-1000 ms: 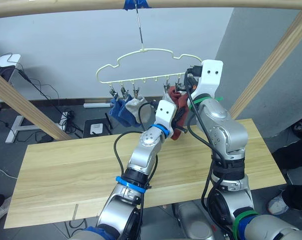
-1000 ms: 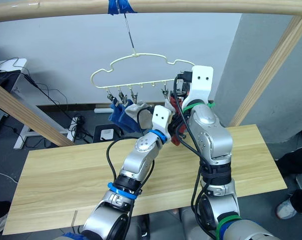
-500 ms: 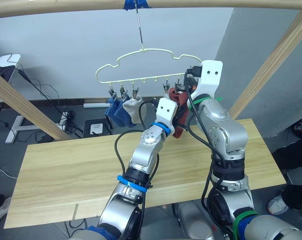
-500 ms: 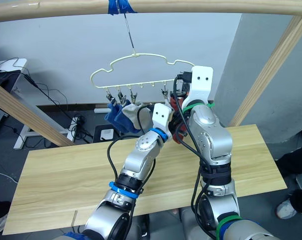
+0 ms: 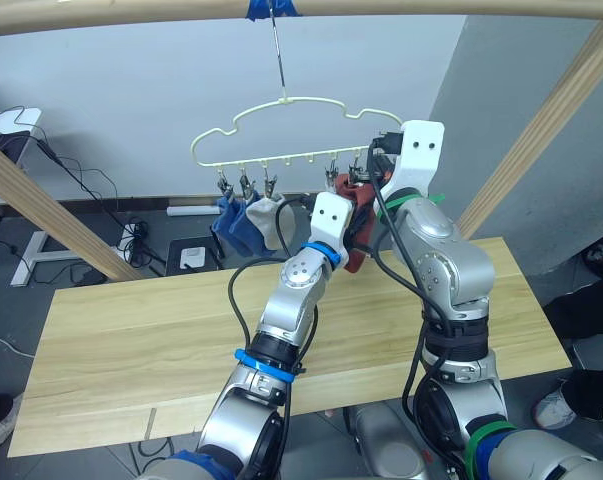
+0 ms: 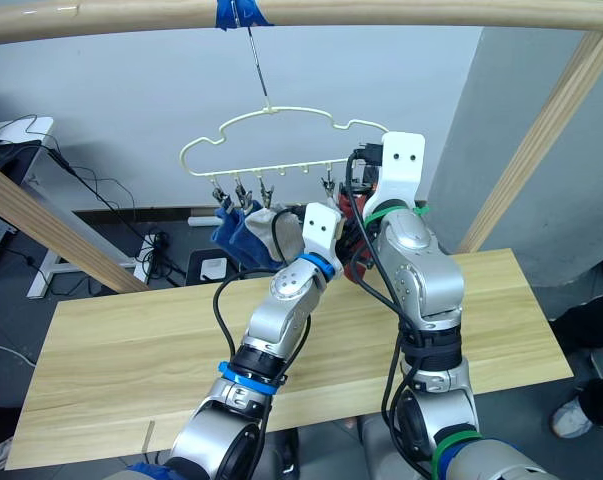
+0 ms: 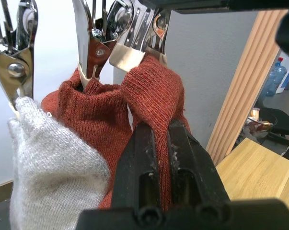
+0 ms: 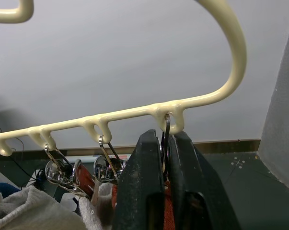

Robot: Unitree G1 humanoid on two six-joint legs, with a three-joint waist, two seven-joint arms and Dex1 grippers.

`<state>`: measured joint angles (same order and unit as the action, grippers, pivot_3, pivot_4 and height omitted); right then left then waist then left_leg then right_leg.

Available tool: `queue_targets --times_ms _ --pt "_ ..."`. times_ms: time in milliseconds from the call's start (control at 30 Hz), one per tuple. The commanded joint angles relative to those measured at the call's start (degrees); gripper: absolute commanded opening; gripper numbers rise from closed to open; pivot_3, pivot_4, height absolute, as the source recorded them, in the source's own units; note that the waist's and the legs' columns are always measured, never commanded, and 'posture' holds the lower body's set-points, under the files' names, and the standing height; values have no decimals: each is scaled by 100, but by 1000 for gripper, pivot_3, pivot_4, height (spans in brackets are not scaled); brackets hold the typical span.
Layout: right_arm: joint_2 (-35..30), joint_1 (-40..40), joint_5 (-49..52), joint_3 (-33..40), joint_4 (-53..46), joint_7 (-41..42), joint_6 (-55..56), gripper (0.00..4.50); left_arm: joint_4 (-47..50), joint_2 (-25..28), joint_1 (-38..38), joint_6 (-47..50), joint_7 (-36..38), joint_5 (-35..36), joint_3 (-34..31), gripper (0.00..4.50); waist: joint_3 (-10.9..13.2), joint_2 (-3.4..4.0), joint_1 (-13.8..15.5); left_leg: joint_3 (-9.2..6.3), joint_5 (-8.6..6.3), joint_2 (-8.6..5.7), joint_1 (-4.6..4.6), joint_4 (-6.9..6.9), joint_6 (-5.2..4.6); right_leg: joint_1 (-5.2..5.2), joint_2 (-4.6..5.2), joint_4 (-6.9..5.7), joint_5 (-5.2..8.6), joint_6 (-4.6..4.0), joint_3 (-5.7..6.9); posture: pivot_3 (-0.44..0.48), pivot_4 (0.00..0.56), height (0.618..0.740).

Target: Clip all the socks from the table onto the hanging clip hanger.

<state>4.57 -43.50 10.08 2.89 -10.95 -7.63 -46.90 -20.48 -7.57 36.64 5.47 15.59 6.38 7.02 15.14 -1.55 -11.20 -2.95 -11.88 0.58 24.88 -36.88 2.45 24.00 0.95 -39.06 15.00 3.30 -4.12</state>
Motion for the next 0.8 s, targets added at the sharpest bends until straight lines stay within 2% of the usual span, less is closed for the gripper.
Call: queue_targets --times_ms 33,67,200,400,533,633,700,733,800 --pt "45 1 -11 -29 -332 -7 131 1147 217 -104 178 -202 -10 -5 22 0 0 0 0 0 0 0 0 0 0 0 0 0 0 0 0 -249 221 740" --pt "64 0 -9 -17 -351 -29 131 1689 210 -97 188 -205 1 -16 34 0 0 0 0 0 0 0 0 0 0 0 0 0 0 0 0 -249 221 740" --pt "128 29 40 29 -509 -57 99 3055 157 -94 223 -181 24 -29 55 0 0 0 1 0 0 0 0 0 0 0 0 0 0 0 0 -248 220 740" --pt "91 324 215 -19 -1203 145 -153 3108 285 57 62 4 333 -46 221 1695 0 0 0 -1 0 0 0 3 0 0 0 1 0 1 1 -250 219 740" --pt "-202 629 465 -51 -1819 527 -504 3108 594 361 -173 135 738 -92 447 2834 0 0 -2 -1 0 0 0 2 0 0 0 2 0 1 0 -250 219 740" --pt "-667 815 694 -8 -2233 950 -737 3744 1069 730 -457 328 1191 -12 595 3698 0 0 -3 -1 0 2 0 1 0 0 -1 1 1 1 0 -249 219 740" --pt "-1001 908 829 15 -2411 1225 -823 4399 1429 1008 -650 454 1515 57 676 4270 0 0 -5 -1 0 3 0 1 0 0 -1 1 0 0 0 -250 219 740" --pt "-1222 971 906 27 -2490 1409 -827 4500 1670 1203 -773 501 1700 101 685 4479 0 0 -6 -1 0 3 -1 1 0 0 -1 1 1 0 0 -248 218 740" --pt "-1764 1144 1016 55 -2600 1868 -766 4500 2180 1647 -1007 694 2061 275 596 4479 0 0 -2 -2 0 4 -1 1 0 0 -2 1 1 1 1 -243 216 740"
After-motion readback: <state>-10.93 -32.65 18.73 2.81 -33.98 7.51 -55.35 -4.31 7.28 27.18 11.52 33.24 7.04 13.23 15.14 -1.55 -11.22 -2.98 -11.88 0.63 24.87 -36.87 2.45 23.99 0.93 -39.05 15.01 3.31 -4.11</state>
